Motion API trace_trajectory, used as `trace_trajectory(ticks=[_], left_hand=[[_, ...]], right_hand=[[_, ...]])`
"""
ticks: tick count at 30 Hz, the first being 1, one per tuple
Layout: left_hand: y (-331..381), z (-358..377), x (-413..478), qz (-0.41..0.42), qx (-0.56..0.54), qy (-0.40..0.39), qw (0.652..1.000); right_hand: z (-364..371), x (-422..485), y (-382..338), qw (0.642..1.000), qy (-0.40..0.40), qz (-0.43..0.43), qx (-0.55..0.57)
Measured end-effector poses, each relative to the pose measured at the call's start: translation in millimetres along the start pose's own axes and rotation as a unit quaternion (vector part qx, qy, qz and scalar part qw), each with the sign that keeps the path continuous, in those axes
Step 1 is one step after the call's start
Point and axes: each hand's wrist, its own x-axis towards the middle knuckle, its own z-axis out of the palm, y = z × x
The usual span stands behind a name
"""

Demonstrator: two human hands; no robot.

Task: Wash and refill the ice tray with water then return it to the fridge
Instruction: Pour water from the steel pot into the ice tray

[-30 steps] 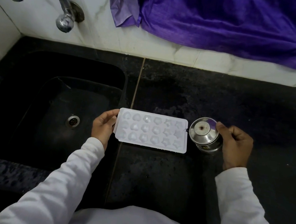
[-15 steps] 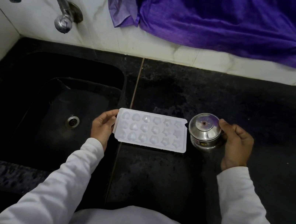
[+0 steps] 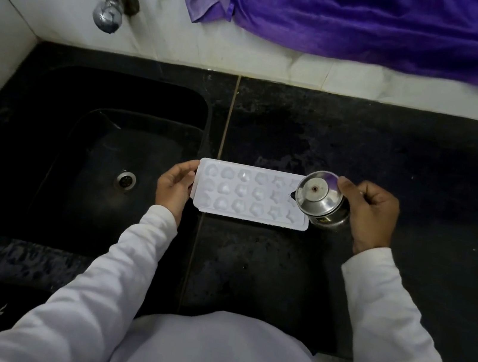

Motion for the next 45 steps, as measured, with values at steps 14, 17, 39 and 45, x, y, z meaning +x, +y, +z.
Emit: trace_trajectory(ticks=[14,17,39,45], left_hand=[[-4,-1,2,0.001,-0.009,-0.003,1.0],[-3,-1,0,0.001,-0.009,-0.003,1.0],[-1,0,-4,-0.006,0.003,-0.002,1.0],[-1,0,-4,-0.005,0.004,0.002,1.0]], right_hand=[[3,3,-7,0.999,0.007,-0.021,-0.042],[2,3,-8,0.999,0.009,-0.022,-0.041],[9,4,-14,0.997,0.01,0.023,0.075],[23,1,-15,0.999,-0.029,-0.033,0.029]])
